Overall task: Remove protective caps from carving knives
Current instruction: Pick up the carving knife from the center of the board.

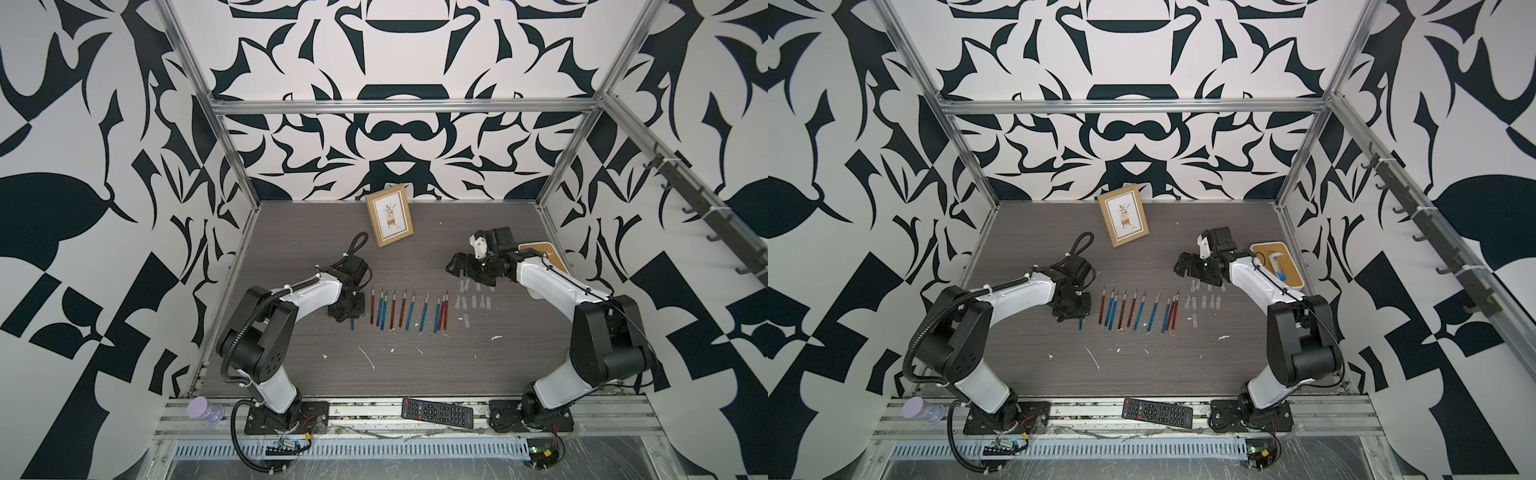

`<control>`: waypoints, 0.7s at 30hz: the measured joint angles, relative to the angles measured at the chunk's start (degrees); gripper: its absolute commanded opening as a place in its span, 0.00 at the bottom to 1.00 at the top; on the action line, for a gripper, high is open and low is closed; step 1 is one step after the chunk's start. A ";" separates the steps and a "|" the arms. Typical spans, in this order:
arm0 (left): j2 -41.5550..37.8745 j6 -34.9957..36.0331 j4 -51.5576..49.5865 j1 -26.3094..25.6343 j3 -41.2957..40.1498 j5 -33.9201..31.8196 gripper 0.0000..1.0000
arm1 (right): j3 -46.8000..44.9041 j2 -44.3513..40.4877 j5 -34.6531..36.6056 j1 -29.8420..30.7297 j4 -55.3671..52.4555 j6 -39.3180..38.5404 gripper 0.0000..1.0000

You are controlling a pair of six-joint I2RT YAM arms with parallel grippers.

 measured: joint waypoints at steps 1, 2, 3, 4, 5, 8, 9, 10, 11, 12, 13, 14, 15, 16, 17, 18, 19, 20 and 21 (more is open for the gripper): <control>0.02 0.09 0.04 0.00 0.00 0.00 0.20 | 0.00 0.00 0.00 0.00 0.00 0.00 0.99; 0.07 0.04 0.09 0.00 0.02 -0.02 0.18 | 0.00 0.00 0.00 0.00 0.00 0.00 0.99; 0.09 0.02 0.09 0.00 0.04 -0.02 0.16 | 0.00 -0.02 0.00 0.00 0.02 0.00 0.99; 0.11 0.09 0.11 0.02 0.07 -0.04 0.14 | 0.00 0.00 0.00 0.00 0.02 0.00 0.99; 0.17 0.11 0.13 0.04 0.09 -0.02 0.10 | 0.00 -0.02 0.00 0.00 0.02 0.00 0.99; 0.17 0.04 0.31 0.04 0.22 0.07 0.02 | 0.00 -0.02 0.00 0.00 0.02 0.00 0.99; 0.20 0.15 0.44 0.04 0.22 0.04 0.02 | 0.00 -0.02 0.00 0.00 0.04 0.00 0.99; 0.22 0.24 0.48 0.04 0.24 0.02 0.02 | 0.00 -0.02 0.00 0.00 0.04 0.00 0.99; 0.22 0.26 0.48 0.04 0.24 0.00 0.02 | 0.00 -0.02 0.00 0.00 0.02 0.00 0.99; 0.22 0.26 0.46 0.04 0.24 0.00 0.01 | 0.00 -0.02 0.00 0.00 0.04 0.00 0.99; 0.22 0.26 0.46 0.04 0.26 0.00 0.01 | 0.00 -0.02 0.00 0.00 0.04 0.00 0.99; 0.20 0.26 0.44 0.04 0.26 0.00 0.01 | 0.00 0.00 0.00 0.00 0.02 0.00 0.99; 0.17 0.26 0.42 0.04 0.26 0.00 0.01 | 0.00 -0.02 0.00 0.00 0.04 0.00 0.99; 0.15 0.28 0.42 0.04 0.26 0.00 0.01 | 0.00 -0.02 0.02 0.00 0.02 0.00 0.99; 0.07 0.31 0.35 0.04 0.26 0.00 0.01 | 0.00 0.00 0.02 0.00 0.04 -0.02 0.96; 0.04 0.33 0.24 0.04 0.28 0.02 0.00 | 0.00 0.00 0.02 0.00 0.02 -0.02 0.93; -0.07 0.50 0.04 0.04 0.35 0.09 0.00 | 0.00 0.00 -0.02 0.00 0.04 0.02 0.91; -0.17 0.61 -0.46 0.04 0.55 0.39 0.00 | 0.00 0.00 -0.02 0.00 0.04 -0.02 0.89; -0.39 0.85 -0.76 0.04 0.76 0.90 0.00 | 0.00 -0.02 -0.09 0.00 0.04 -0.04 0.87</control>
